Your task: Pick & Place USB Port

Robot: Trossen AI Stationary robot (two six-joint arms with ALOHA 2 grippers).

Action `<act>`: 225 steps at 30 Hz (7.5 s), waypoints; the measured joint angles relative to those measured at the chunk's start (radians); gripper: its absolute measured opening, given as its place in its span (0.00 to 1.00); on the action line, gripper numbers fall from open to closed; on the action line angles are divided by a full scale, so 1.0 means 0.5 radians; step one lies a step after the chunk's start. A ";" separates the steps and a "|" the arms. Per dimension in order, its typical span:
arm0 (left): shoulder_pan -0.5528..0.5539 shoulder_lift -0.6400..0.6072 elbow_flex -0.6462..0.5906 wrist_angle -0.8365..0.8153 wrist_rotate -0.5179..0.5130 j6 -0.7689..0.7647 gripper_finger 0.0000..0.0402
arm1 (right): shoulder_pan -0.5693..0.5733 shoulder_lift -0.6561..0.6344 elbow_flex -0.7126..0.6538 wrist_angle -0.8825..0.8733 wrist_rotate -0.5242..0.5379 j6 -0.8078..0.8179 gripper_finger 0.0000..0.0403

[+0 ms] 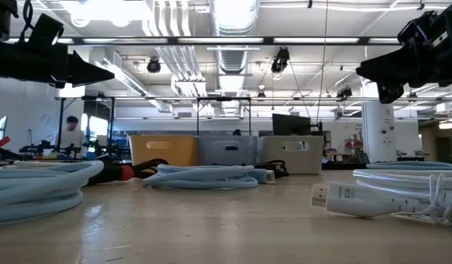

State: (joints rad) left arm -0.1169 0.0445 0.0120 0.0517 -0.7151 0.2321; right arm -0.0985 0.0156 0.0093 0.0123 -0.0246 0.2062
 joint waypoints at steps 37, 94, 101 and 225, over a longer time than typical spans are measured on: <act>0.000 0.000 0.000 0.001 0.001 0.000 0.40 | 0.001 0.000 0.000 0.000 0.000 0.000 0.20; 0.001 0.001 -0.001 0.001 0.000 0.000 0.40 | 0.001 0.000 0.000 0.000 0.000 0.000 0.19; 0.000 0.001 0.000 0.001 0.000 0.000 0.40 | 0.001 0.000 0.001 0.000 0.000 -0.001 0.17; 0.003 1.953 0.824 -0.229 0.674 -1.397 0.59 | 0.000 1.863 0.796 0.766 0.105 -0.225 0.46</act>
State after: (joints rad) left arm -0.1155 1.0209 0.4240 -0.0627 -0.3781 -0.4664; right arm -0.0984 0.9470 0.4072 0.3951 0.0280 0.0937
